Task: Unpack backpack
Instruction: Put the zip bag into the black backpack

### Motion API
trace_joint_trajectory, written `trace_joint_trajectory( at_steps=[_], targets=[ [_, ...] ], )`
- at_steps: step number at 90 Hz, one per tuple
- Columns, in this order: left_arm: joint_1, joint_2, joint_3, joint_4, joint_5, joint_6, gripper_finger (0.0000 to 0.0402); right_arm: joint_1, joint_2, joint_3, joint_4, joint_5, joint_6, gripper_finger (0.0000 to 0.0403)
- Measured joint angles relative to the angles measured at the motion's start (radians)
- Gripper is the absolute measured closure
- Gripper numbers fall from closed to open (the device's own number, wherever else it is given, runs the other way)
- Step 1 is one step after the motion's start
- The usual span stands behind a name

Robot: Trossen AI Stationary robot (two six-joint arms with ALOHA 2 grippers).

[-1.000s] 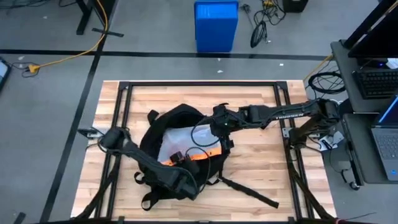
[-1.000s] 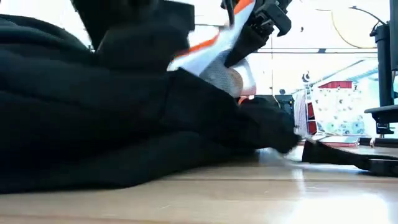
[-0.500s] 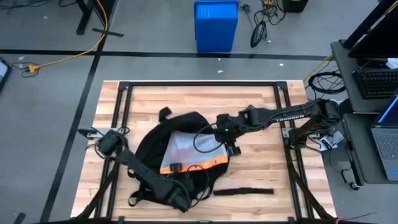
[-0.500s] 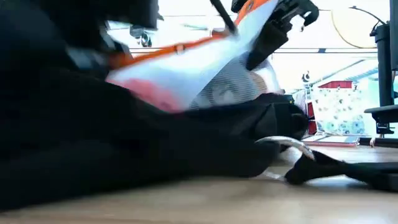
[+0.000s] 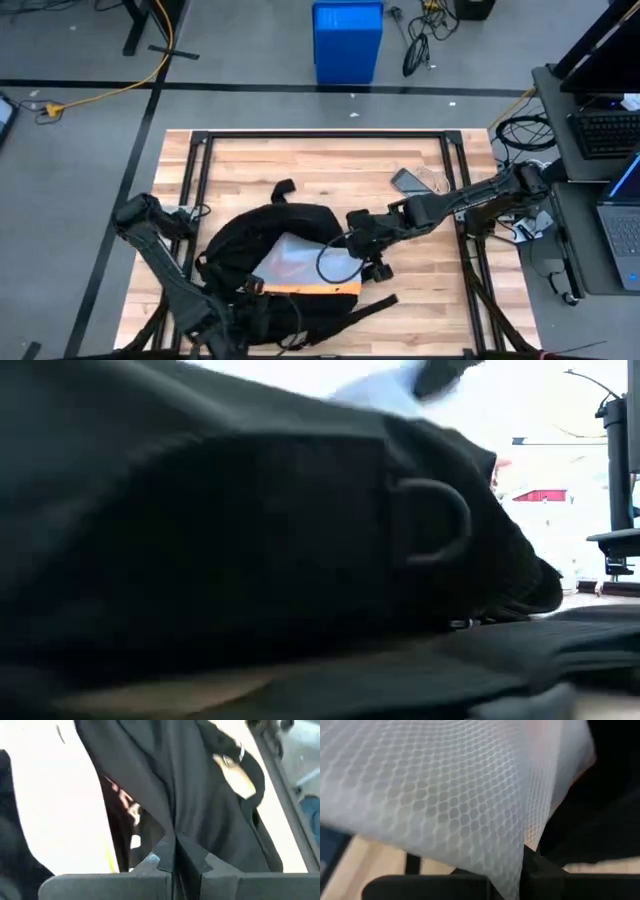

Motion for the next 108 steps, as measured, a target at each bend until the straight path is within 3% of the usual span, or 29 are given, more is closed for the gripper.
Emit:
trace_joint_trajectory(
  at_steps=[22, 44, 53, 61, 72, 86, 96, 108],
  targets=[
    [-0.066, -0.009, 0.000, 0.051, -0.050, 0.107, 0.0401, 0.032, 0.000, 0.093, 0.117, 0.001, -0.069, 0.0399],
    [-0.067, -0.009, 0.000, 0.142, -0.137, 0.204, 0.0401, -0.034, 0.005, 0.103, 0.227, -0.004, -0.137, 0.0399],
    [-0.062, -0.009, 0.000, 0.118, -0.212, 0.142, 0.0401, -0.063, 0.010, 0.103, 0.193, -0.004, -0.139, 0.0399],
    [-0.028, -0.009, 0.001, 0.074, -0.239, -0.009, 0.0401, -0.080, 0.011, 0.103, 0.177, -0.005, -0.139, 0.0399],
    [0.041, -0.006, 0.001, 0.065, -0.239, -0.179, 0.0401, -0.095, 0.011, 0.103, 0.144, -0.006, -0.144, 0.0399],
    [0.121, 0.027, 0.001, 0.128, -0.154, -0.145, 0.0395, -0.102, 0.011, 0.103, 0.113, -0.006, -0.159, 0.0399],
    [0.180, 0.070, 0.001, 0.227, -0.048, -0.107, 0.0366, -0.102, 0.011, 0.103, 0.093, -0.006, -0.159, 0.0399],
    [0.233, 0.136, 0.001, 0.265, -0.037, -0.145, 0.0317, -0.105, 0.011, 0.103, 0.071, -0.005, -0.167, 0.0399]
  ],
)
